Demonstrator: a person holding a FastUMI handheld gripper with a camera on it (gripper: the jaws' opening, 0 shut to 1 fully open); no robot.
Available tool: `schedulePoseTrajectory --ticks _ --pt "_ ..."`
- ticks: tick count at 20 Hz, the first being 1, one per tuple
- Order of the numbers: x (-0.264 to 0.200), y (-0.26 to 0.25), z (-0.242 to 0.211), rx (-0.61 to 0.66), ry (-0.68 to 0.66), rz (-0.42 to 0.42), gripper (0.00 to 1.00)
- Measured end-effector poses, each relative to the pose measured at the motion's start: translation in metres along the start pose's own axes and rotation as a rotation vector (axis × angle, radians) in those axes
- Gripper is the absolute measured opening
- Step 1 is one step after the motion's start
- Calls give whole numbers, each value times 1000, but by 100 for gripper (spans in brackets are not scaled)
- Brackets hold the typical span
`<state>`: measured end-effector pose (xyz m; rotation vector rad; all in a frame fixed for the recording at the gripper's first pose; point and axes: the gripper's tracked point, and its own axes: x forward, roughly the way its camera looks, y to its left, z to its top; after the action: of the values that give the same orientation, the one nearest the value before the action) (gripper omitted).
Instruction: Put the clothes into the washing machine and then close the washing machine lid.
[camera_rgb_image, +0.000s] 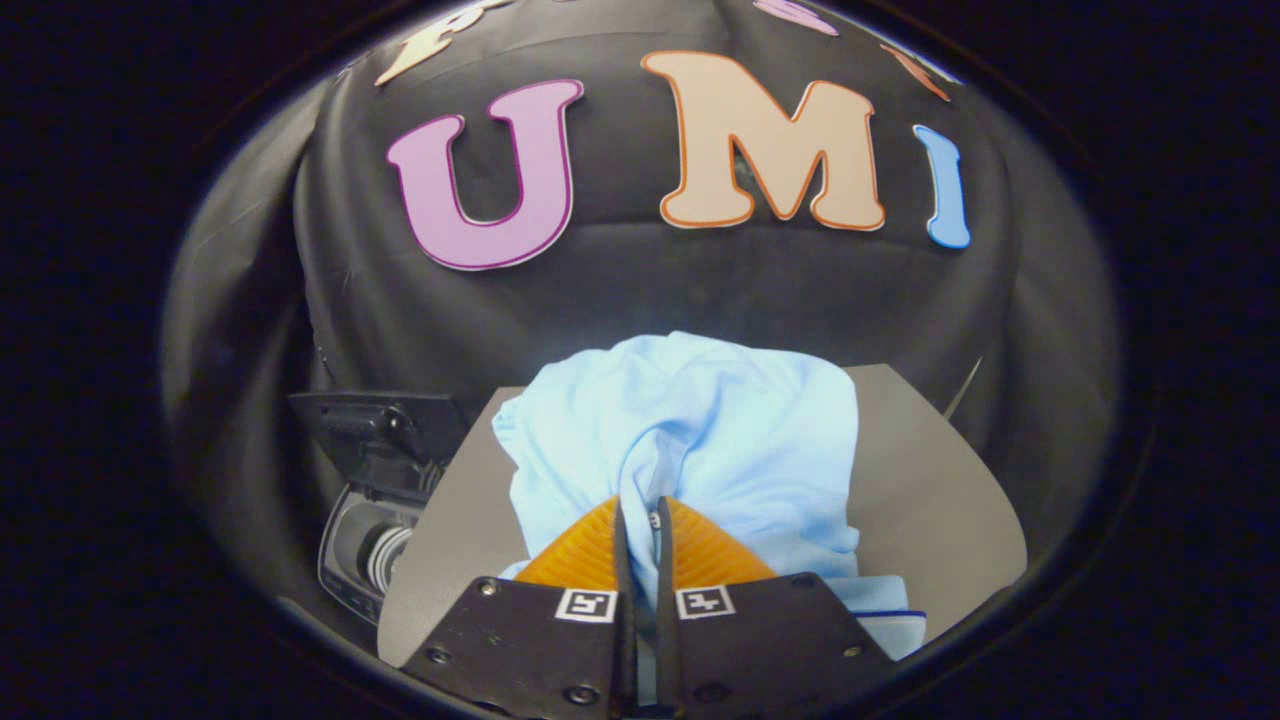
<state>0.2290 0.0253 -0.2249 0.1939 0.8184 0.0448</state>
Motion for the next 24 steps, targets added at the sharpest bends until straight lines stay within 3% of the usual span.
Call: schedulePoseTrajectory --ticks 4,6,15,24 --pt "-5 18 0 111 -4 42 5" --pt "-9 41 -1 160 13 103 5" --pt "-38 217 -22 143 85 404 5" --pt "-1 289 -53 51 129 384 5"
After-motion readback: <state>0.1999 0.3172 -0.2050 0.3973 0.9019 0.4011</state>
